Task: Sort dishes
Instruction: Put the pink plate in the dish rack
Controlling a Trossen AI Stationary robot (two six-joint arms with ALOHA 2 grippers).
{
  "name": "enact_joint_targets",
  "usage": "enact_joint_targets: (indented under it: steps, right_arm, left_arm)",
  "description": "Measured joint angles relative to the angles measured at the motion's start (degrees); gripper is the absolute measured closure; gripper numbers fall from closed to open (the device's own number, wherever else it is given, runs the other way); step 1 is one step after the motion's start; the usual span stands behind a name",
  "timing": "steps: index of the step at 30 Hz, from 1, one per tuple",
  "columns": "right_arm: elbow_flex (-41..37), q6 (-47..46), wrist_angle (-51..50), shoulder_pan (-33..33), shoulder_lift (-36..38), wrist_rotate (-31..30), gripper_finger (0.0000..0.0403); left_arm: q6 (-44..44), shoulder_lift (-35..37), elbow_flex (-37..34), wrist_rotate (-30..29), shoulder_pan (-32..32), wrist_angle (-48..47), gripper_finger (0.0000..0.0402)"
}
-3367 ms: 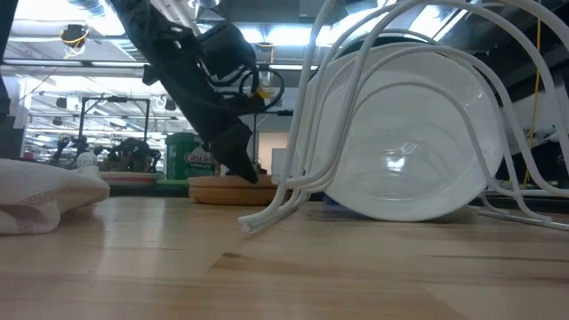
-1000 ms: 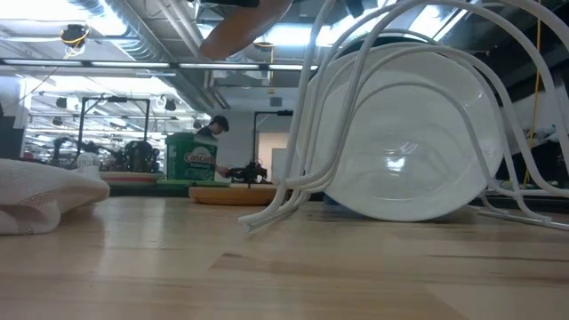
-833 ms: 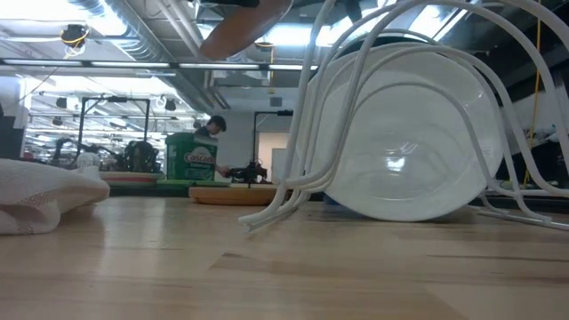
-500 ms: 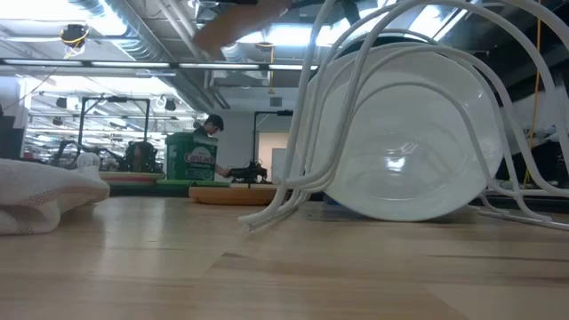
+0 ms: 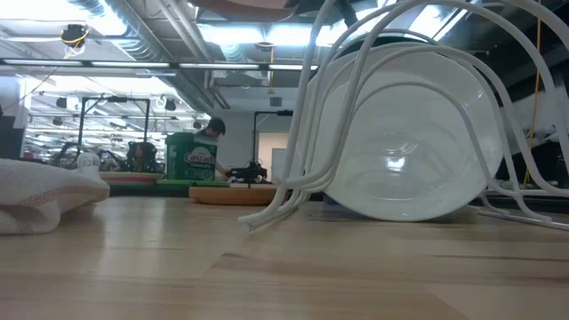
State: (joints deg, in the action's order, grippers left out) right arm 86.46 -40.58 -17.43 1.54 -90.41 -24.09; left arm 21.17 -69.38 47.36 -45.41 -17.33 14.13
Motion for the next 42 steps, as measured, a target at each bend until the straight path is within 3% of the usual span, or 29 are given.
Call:
enact_joint_targets:
  steps: [10,14,24,28,32,36,42]
  right_arm:
    - [0.04,5.11,-1.03,-0.07,0.04,-1.42,0.0386]
    - [0.07,8.10,-1.09,-0.07,0.04,-1.79,0.0387]
    - [0.11,14.34,-4.76,-0.97,4.03,-3.29,0.0388]
    - [0.14,19.69,-7.21,-4.67,7.89,-11.30,0.0388]
    - [0.22,22.74,-9.82,-10.30,11.51,-21.18,0.0388]
    - [0.22,23.10,-13.46,-17.20,13.14,-31.51,0.0388]
    - [0.22,21.93,-18.15,-27.82,12.36,-42.76,0.0388]
  left_arm:
    - [0.08,0.04,-0.02,-0.44,-4.31,3.69,0.0324]
    - [1.60,0.80,-0.02,-0.35,-7.94,6.62,0.0321]
    - [1.03,4.42,-0.02,-0.24,-17.65,3.91,0.0320]
    - [-4.13,5.72,-0.02,-0.80,-19.48,-2.84,0.0320]
    - [-11.66,6.16,-0.02,-5.68,-19.40,-10.71,0.0320]
    - [-18.45,6.25,-0.02,-9.73,-18.89,-18.11,0.0320]
    - [-26.86,6.25,-0.02,-9.85,-17.16,-25.27,0.0320]
